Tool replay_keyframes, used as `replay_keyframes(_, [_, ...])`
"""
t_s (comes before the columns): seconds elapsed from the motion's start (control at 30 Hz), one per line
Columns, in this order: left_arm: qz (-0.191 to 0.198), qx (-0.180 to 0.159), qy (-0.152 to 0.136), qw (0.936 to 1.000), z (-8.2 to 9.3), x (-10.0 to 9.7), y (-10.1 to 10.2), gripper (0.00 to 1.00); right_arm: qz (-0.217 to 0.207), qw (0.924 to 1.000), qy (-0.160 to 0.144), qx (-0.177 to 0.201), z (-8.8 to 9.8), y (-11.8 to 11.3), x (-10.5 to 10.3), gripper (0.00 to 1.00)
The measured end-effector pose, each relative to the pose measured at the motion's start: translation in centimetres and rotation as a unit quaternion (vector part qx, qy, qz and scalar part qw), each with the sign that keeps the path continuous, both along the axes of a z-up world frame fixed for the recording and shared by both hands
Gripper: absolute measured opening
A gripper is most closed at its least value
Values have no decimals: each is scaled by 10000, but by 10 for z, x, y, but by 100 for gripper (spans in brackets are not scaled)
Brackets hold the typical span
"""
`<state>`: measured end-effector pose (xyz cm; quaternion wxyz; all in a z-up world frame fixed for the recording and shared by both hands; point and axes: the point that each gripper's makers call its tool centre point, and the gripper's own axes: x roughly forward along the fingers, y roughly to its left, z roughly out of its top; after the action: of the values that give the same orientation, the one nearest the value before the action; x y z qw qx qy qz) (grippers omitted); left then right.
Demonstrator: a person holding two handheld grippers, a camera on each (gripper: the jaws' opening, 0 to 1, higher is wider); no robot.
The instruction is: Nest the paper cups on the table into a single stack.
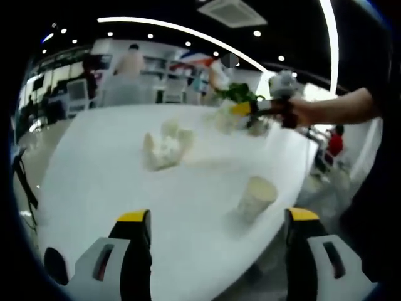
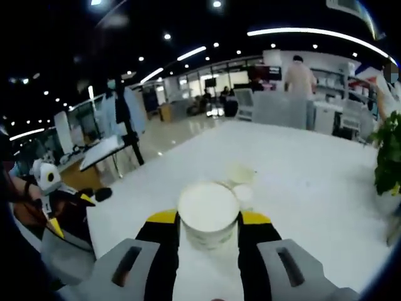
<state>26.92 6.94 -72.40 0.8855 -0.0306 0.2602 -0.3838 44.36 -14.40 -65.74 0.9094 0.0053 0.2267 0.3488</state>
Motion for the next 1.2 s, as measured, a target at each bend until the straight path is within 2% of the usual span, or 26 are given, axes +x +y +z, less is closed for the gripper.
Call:
replay_keyframes(0.3, [-114,36,-70,9999,10,3,-8,87,-26,9987,-137,499,36,0,-24,33])
replay_keyframes(0.6, [-211,3,-108,9997,15,7,-18,87,-33,9946,-128,1025,61,6,-41,33])
replay_keyframes(0.7, [-244,-4,-106,9996,15,7,-21,87,18,9947,-152,1017,60,9,-45,33])
replay_keyframes(0.83, [-297,-32,-128,9995,19,7,-26,87,67,9933,-20,1150,53,12,-52,33])
replay_keyframes(1.07, [-300,-276,-177,9990,33,10,-35,84,50,9908,151,1347,46,17,-64,33])
replay_keyframes(1.2, [-270,-526,-166,9981,43,13,-40,82,35,9884,230,1503,46,22,-72,33])
